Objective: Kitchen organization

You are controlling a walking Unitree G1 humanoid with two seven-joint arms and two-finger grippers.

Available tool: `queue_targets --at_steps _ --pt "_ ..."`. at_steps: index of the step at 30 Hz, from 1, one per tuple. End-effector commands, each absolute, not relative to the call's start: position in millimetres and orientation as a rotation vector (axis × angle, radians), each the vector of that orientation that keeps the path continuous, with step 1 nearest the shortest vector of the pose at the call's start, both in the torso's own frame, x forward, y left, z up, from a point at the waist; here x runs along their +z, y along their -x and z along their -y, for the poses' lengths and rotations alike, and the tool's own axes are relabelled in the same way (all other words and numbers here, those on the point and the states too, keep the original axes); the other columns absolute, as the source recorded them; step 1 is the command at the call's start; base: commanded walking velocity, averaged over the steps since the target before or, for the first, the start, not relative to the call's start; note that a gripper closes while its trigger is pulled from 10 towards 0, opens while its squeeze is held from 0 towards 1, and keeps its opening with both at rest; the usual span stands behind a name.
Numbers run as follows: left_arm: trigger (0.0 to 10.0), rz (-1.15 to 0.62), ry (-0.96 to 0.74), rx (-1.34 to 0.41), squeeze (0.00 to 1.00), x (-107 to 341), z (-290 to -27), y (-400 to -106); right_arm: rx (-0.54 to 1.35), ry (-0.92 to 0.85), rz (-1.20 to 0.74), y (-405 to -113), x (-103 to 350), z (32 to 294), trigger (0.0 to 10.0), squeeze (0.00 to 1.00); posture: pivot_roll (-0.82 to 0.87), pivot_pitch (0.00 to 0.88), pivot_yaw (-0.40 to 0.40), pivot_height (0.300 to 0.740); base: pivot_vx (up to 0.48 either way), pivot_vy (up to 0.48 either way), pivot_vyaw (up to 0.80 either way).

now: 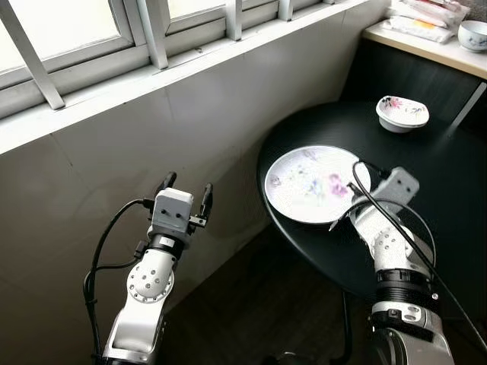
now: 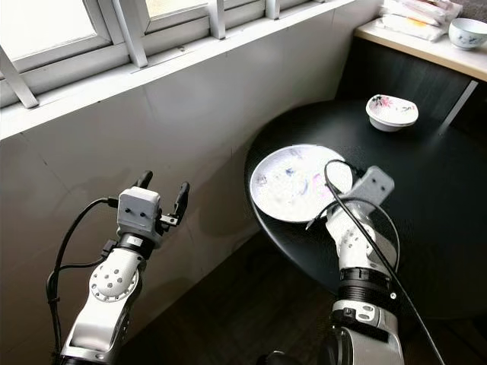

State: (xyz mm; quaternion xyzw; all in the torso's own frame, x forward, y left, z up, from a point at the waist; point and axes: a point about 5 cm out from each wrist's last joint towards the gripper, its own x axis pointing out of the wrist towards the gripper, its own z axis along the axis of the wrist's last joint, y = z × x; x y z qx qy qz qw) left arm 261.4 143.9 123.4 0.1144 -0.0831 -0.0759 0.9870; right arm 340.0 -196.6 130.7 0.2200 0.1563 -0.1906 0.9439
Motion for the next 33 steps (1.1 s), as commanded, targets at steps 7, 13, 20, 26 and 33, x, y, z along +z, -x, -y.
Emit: queue_targets --at_steps 7,13,20,26,33 --pt "10.0 0.148 -0.248 -0.129 0.0 120 -148 -263 -0.298 -0.123 0.106 -338 190 193 0.0 0.0 0.01 0.047 -0.023 0.74 0.0 0.0 0.0" --pt "10.0 0.147 -0.254 -0.116 0.0 120 -151 -263 -0.233 0.004 0.261 -331 206 182 0.0 0.0 0.01 0.048 -0.02 0.74 0.0 0.0 0.0" --pt "10.0 0.144 -0.258 -0.097 0.0 120 -154 -264 -0.081 0.235 0.438 -321 218 154 0.0 0.0 0.01 0.049 -0.017 0.74 0.0 0.0 0.57" --pt "10.0 0.144 -0.255 -0.092 0.0 121 -154 -264 0.037 0.308 0.518 -312 220 137 0.0 0.0 0.01 0.05 -0.014 0.74 0.0 0.0 0.8" --pt "10.0 0.145 -0.254 -0.094 0.0 121 -154 -264 0.3 0.325 0.516 -301 208 108 0.0 0.0 0.01 0.051 -0.015 0.74 0.0 0.0 0.8"
